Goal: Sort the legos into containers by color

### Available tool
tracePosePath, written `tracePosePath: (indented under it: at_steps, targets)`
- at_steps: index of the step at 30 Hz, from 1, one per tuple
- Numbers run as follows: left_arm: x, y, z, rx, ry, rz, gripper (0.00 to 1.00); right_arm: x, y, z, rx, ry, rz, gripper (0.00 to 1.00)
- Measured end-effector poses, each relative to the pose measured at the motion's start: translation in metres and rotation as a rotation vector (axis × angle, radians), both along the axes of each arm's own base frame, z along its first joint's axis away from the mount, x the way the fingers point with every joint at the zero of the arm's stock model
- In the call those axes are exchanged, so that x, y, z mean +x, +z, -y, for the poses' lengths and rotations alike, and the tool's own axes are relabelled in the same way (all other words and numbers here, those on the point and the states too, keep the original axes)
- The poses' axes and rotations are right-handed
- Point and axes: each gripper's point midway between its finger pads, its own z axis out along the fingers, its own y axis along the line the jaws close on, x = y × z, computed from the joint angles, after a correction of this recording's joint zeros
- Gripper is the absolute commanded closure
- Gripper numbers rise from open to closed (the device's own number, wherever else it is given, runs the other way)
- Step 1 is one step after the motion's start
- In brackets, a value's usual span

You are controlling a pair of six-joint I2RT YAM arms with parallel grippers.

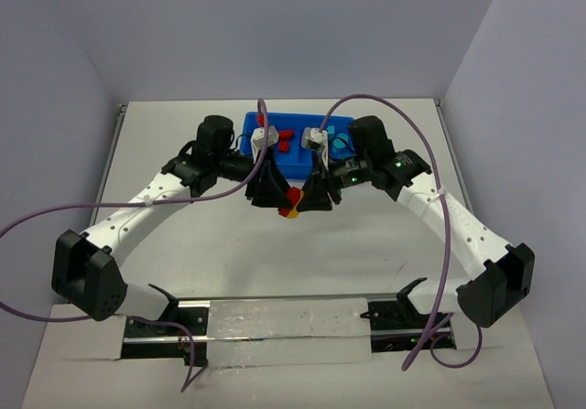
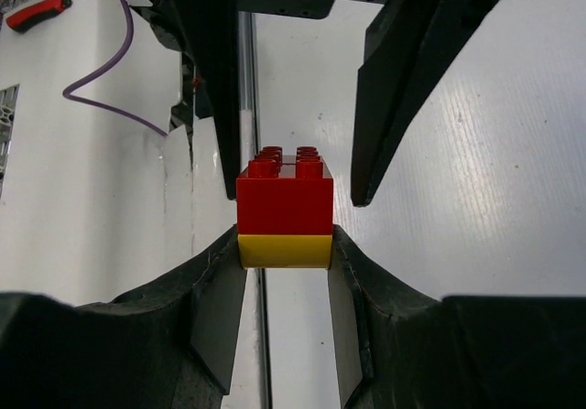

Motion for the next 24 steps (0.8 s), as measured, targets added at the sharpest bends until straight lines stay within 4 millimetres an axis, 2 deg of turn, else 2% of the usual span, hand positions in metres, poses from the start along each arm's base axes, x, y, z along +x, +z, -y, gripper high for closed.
tracePosePath:
  at_steps: [4, 8, 14, 17, 19, 22, 24]
  targets:
    - [-0.001, 0.000, 0.000, -0.002, -0.009, 0.007, 0.72, 0.002, -0.002, 0.001, -0.010, -0.012, -0.002, 1.00]
    - [-0.001, -0.001, 0.000, -0.001, -0.012, 0.018, 0.98, 0.003, -0.004, 0.001, -0.016, -0.018, -0.010, 1.00]
    - [0.004, -0.003, -0.003, 0.008, 0.004, 0.032, 1.00, 0.007, -0.006, 0.002, -0.027, -0.029, 0.003, 1.00]
    - [0.016, 0.001, -0.010, 0.005, 0.031, 0.056, 1.00, 0.016, -0.006, 0.004, -0.025, -0.044, 0.040, 1.00]
    - [0.035, 0.005, -0.022, 0.007, 0.091, 0.075, 1.00, 0.021, -0.011, 0.014, -0.048, -0.071, 0.035, 1.00]
    - [0.076, 0.010, -0.047, 0.019, 0.229, 0.112, 1.00, 0.035, -0.022, 0.034, -0.092, -0.131, 0.021, 1.00]
    - [0.099, 0.008, -0.056, 0.039, 0.314, 0.141, 1.00, 0.046, -0.030, 0.047, -0.119, -0.171, 0.009, 1.00]
